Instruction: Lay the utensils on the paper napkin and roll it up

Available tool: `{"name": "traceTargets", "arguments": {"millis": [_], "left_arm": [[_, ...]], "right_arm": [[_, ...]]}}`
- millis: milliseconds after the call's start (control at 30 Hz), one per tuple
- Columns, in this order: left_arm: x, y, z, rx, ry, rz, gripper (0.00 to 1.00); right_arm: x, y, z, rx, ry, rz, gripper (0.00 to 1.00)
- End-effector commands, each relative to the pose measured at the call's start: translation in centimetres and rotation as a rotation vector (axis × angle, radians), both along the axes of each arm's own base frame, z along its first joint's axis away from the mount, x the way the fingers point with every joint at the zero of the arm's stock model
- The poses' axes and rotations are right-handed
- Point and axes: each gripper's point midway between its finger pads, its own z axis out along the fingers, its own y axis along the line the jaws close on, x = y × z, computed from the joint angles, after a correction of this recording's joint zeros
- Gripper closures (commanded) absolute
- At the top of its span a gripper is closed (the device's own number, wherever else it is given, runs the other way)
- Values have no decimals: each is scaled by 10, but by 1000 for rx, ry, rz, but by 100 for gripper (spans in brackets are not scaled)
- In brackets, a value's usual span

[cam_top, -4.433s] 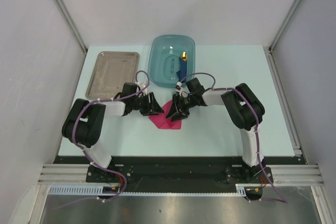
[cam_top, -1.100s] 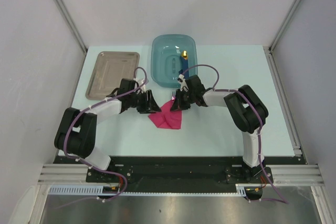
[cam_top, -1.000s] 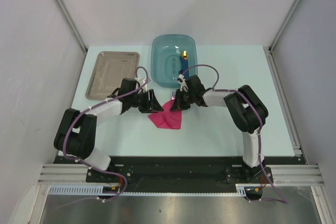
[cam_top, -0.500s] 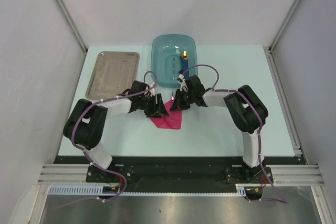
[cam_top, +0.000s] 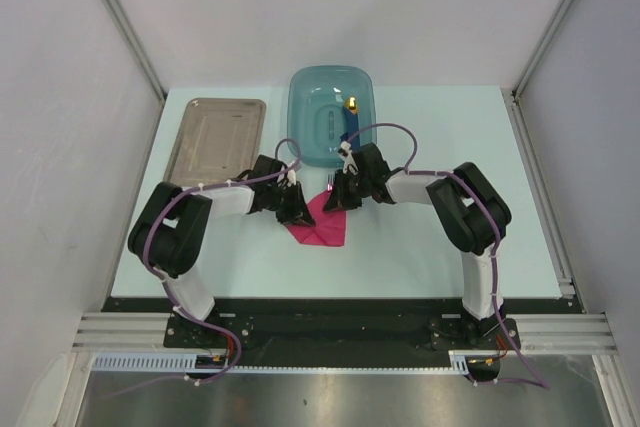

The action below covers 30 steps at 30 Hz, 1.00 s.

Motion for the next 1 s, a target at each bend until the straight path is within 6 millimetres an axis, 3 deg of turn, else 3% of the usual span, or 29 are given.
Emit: {"name": "traceTargets", "arguments": {"millis": [0,233,333,500,767,967], "left_arm": [[10,-3,11,-1,-39,0,96],[12,4,19,18,-83,4,100],[12,8,20,35,-92,10,100],[12,15,15,68,-90,16,100],[11,23,7,107,-72,23,100],[11,22,5,104,-71,22,100]], "right_arm": [[-3,4,22,33,9,-22,90],[9,1,87,144,-58,-40,77],[11,-3,97,115,-115,-7,75],[5,-9,79,15,-146,31,78],[2,0,40,-97,-148,65,85],[4,1,27,-136,-169,67,87]]}}
